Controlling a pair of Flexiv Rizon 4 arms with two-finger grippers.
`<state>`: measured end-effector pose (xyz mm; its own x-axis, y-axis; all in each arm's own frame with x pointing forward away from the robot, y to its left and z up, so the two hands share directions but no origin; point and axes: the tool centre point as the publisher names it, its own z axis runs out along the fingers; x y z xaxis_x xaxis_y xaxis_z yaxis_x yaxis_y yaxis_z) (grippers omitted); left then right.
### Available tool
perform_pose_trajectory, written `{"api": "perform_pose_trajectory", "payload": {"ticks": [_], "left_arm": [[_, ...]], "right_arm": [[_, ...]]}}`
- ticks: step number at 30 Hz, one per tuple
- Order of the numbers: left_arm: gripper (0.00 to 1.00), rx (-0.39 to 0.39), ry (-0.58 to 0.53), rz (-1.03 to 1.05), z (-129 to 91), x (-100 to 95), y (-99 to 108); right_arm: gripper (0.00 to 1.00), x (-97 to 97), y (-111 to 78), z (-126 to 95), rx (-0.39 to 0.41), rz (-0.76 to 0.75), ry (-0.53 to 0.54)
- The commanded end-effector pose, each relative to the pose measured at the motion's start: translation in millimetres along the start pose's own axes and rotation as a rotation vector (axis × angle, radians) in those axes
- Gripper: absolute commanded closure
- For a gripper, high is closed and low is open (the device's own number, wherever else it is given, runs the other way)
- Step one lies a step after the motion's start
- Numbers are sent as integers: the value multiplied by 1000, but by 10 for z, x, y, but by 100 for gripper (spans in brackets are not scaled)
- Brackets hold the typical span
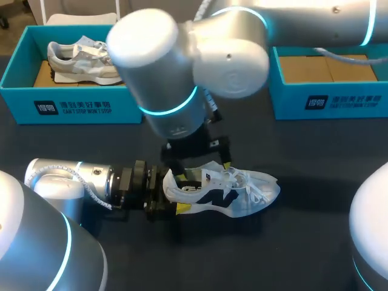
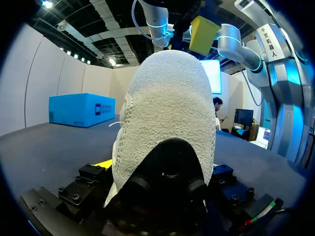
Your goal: Take the shoe out of the shoebox, open the shoe tongue, remove and reinsert the insole, then place the shoe into the shoebox
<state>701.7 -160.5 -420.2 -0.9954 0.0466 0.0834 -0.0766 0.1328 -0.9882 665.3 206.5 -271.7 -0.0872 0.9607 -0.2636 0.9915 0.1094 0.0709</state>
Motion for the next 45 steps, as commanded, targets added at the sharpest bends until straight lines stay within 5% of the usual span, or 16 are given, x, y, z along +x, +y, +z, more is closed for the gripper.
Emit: {"api": "perform_pose_trajectory", "payload": {"ticks": [1,45], "left_arm": [[100,0,-4,0,3,16,-4],[100,0,-4,0,3,16,-4]], "right_arm": [[0,82,-21,58,-2,8,-54],[0,14,58,509,-92,68,-88]]}}
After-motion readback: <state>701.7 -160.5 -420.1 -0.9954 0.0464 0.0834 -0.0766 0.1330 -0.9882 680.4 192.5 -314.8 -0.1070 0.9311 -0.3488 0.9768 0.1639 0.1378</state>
